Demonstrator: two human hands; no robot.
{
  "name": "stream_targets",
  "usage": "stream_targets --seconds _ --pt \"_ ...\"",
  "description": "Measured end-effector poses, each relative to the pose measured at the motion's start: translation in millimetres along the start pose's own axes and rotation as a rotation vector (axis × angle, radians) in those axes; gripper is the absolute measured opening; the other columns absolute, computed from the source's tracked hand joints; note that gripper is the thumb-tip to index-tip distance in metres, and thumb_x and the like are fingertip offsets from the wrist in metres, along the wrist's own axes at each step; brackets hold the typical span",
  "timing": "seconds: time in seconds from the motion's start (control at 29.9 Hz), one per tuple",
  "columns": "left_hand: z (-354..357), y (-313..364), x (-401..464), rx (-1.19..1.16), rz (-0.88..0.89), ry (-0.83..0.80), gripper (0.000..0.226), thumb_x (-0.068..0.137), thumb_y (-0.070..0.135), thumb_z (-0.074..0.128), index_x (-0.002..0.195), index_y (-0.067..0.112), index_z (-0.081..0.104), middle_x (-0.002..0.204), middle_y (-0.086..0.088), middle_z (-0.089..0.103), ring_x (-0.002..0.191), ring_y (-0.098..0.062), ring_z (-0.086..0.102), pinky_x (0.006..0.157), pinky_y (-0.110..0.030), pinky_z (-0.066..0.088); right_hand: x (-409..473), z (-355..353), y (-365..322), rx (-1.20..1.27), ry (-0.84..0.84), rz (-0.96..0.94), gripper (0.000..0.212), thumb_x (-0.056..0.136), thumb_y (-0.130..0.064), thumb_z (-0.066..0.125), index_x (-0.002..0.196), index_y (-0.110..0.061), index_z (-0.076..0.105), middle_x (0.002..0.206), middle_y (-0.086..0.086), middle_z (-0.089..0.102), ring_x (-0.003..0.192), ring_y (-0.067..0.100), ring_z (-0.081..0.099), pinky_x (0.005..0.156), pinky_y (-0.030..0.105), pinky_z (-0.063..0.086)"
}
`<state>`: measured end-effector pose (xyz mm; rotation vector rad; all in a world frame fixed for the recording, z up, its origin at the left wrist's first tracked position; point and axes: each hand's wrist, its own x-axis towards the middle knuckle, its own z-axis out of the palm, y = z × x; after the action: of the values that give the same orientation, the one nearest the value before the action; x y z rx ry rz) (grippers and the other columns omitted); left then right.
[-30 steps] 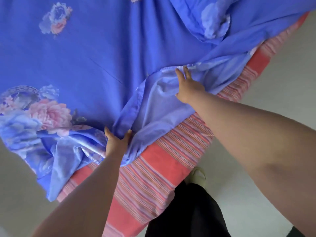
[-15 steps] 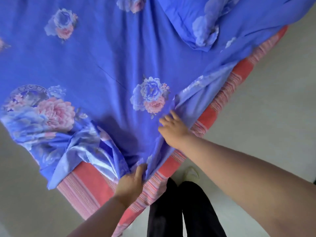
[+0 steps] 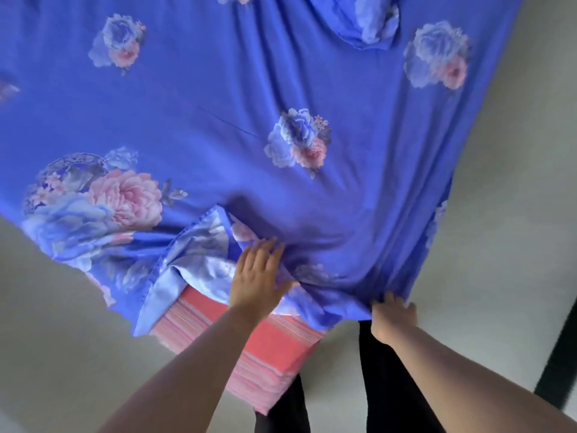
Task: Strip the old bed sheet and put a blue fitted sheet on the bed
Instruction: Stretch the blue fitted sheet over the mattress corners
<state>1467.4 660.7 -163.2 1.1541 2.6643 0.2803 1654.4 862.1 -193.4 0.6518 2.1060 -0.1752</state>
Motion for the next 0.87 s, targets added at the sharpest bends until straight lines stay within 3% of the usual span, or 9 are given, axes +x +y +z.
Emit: stream_targets --seconds 0.07,0.17,0.23,0.3,0.37,0.47,0.7,0.8,0.87 --pt "-8 -42 -4 -0.02 -0.289 0.125 0.088 0.072 0.055 0.064 0.142 0.008 0.037 0.145 -0.014 0.041 0.132 -0.031 0.04 0.108 -0.044 0.033 -4 0 -33 0.214 0.294 0.0 0.043 0.076 -0.017 0.034 0.106 -0.012 0.063 0.11 0.011 0.057 0.103 0.035 0.059 0.086 0.046 0.049" --pt "-22 -99 -17 -0.089 -0.684 -0.037 0.122 0.064 0.059 0.075 0.151 0.008 0.007 0.159 -0.008 0.011 0.146 -0.026 0.013 0.116 -0.044 0.016 -2 -20 -89 0.482 0.721 -0.101 0.041 0.071 -0.024 0.037 0.098 -0.009 0.065 0.1 0.01 0.065 0.091 0.033 0.064 0.075 0.041 0.05" --pt "-22 -142 -21 -0.067 -0.757 -0.176 0.132 0.061 0.061 0.077 0.151 0.01 -0.005 0.159 -0.007 0.01 0.146 -0.023 0.011 0.116 -0.046 0.012 -9 -41 -133 0.552 0.748 -0.159 0.043 0.082 -0.035 0.045 0.11 -0.008 0.062 0.106 0.011 0.065 0.095 0.034 0.063 0.08 0.042 0.049" --pt "-21 -176 -18 -0.099 -0.791 -0.359 0.132 0.06 0.059 0.078 0.151 0.01 -0.003 0.149 -0.014 0.036 0.138 -0.027 0.033 0.111 -0.044 0.022 -15 -58 -173 0.616 0.564 -0.149 0.068 0.084 -0.054 0.054 0.134 -0.009 0.045 0.125 0.012 0.06 0.109 0.034 0.059 0.089 0.044 0.045" --pt "-21 -192 -19 -0.168 -0.634 -0.538 0.097 0.065 0.049 0.078 0.141 0.004 0.036 0.126 -0.019 0.059 0.119 -0.03 0.055 0.094 -0.038 0.039 -19 -66 -202 0.708 0.278 -0.113 0.086 0.082 -0.054 0.062 0.147 -0.013 0.023 0.137 0.012 0.051 0.12 0.034 0.053 0.094 0.042 0.042" --pt "-29 -185 -41 -0.137 -0.291 -0.528 0.021 0.089 0.034 0.054 0.102 0.021 0.065 0.104 -0.018 0.068 0.102 -0.034 0.063 0.078 -0.037 0.045 -34 -57 -231 0.725 0.142 -0.183 0.052 0.085 -0.042 0.062 0.126 -0.011 0.049 0.122 0.013 0.062 0.108 0.032 0.06 0.08 0.033 0.043" --pt "-43 -192 -143 0.381 0.139 -0.665 0.074 0.079 0.053 0.064 0.142 0.031 0.031 0.124 -0.001 0.047 0.096 -0.03 0.065 0.07 -0.038 0.053 -103 51 -264 0.752 -0.035 -0.22 0.048 0.085 -0.041 0.057 0.124 -0.018 0.044 0.117 0.004 0.061 0.106 0.029 0.061 0.077 0.031 0.045" --pt "-45 -201 -157 0.433 0.251 -0.465 0.083 0.049 0.014 0.086 0.123 0.03 0.051 0.091 -0.006 0.053 0.059 -0.027 0.064 0.034 -0.032 0.046 -129 85 -265 0.698 -0.019 -0.243 0.031 0.094 -0.035 0.046 0.12 -0.018 0.052 0.122 0.009 0.057 0.111 0.032 0.057 0.078 0.031 0.043" --pt "-49 -206 -160 0.469 0.267 -0.364 0.066 0.04 0.002 0.084 0.1 0.021 0.066 0.082 -0.006 0.051 0.053 -0.027 0.06 0.03 -0.028 0.041 -142 97 -264 0.648 0.044 -0.289 0.03 0.095 -0.025 0.044 0.123 -0.02 0.053 0.124 0.005 0.056 0.114 0.032 0.055 0.087 0.033 0.045"
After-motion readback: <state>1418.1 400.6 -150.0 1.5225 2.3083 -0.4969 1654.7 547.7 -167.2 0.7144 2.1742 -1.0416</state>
